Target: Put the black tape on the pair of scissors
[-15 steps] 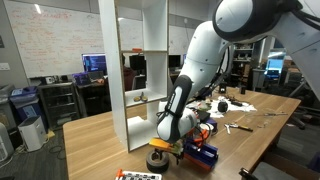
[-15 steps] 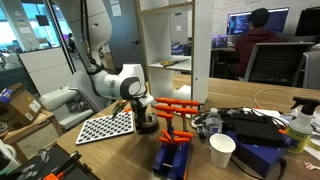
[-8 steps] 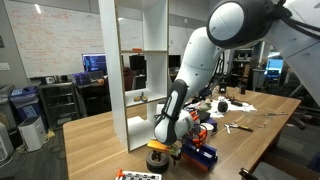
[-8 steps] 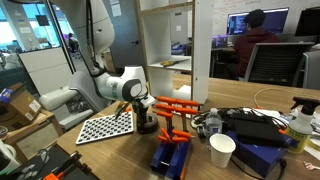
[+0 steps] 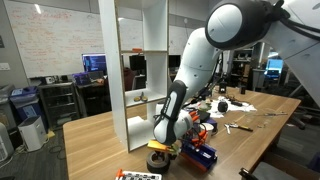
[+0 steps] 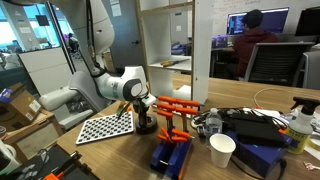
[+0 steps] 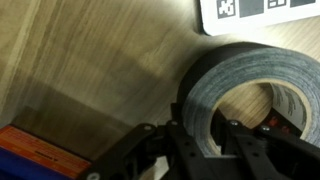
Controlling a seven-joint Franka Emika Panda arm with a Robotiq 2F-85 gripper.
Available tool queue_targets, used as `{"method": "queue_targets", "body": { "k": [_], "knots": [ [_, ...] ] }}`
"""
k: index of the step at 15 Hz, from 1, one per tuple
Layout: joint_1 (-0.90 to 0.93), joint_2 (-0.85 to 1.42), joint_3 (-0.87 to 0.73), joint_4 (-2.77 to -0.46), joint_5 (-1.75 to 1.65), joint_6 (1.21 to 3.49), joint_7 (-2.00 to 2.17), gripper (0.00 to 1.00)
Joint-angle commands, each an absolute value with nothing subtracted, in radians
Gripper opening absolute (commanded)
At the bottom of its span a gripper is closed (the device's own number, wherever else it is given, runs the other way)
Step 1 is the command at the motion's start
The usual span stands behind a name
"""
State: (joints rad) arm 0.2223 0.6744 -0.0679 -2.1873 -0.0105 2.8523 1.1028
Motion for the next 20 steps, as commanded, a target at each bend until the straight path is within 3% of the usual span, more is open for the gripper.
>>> {"method": "queue_targets", "body": {
  "k": [1,13,20],
  "knots": [
    [0.247,0.714,-0.091,-2.160,0.013,2.864,1.053,0.08],
    [0.448,0.443,-0.185,-2.203,-0.098,2.655,1.137,0.08],
    [0.443,0.283,-0.167,-2.107,-0.349,2.517,1.209,0.08]
  ]
}}
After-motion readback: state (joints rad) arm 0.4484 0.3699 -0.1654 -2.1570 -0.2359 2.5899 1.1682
